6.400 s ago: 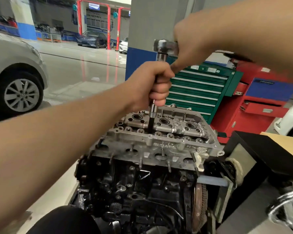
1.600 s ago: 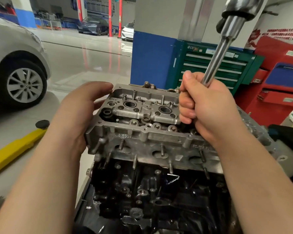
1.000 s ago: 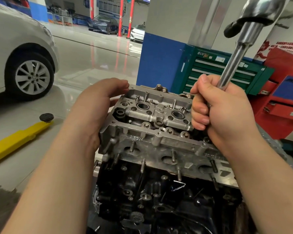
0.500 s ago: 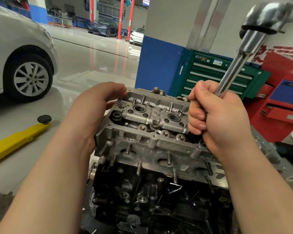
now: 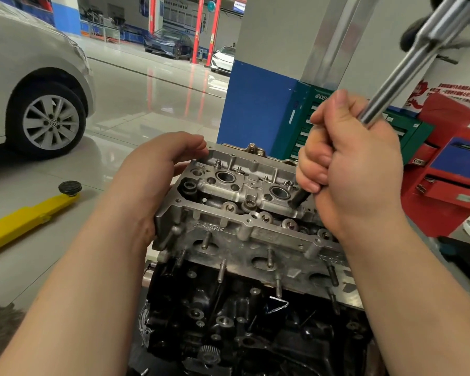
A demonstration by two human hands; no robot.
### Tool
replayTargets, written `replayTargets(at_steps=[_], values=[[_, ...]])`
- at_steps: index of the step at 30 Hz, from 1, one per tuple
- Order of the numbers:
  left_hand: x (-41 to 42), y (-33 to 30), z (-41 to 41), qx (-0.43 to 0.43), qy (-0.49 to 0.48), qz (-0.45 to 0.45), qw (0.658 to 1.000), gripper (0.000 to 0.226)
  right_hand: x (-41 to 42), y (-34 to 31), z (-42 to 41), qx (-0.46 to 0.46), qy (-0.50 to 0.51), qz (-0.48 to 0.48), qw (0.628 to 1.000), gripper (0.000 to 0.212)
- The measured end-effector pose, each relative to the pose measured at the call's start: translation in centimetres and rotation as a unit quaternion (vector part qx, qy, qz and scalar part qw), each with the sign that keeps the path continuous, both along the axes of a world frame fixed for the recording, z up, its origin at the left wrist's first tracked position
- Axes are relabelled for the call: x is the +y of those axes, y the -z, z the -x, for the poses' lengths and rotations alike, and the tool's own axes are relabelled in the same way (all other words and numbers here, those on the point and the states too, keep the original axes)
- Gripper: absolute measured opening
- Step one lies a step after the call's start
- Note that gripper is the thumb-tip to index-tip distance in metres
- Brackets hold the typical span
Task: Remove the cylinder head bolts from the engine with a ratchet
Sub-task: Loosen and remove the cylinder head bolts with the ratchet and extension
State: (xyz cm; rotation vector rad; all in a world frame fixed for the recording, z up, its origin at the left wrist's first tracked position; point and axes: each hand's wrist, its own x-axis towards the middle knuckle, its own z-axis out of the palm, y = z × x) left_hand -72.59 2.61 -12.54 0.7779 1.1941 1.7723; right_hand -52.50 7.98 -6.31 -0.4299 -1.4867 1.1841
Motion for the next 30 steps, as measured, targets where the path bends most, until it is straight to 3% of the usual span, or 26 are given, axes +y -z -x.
replayTargets(at_steps=[10,24,30], values=[[0.1,0.1,0.1,0.014,0.001,-0.004,1.000,0.017,-0.5,-0.4,3.2,0.008,-0.020,0.016,1.000,0.028],[0.0,-0.1,0.0,0.022,-0.007,0.002,1.000,0.017,-1.4,1.1,5.5,-0.093,0.036,-0.049,0.994,0.029],[-0.2,-0.2,-0.3,0.024,-0.009,0.004,1.000,0.016,-1.2,0.8,5.2,-0.062,-0.021,0.011,0.998,0.029]])
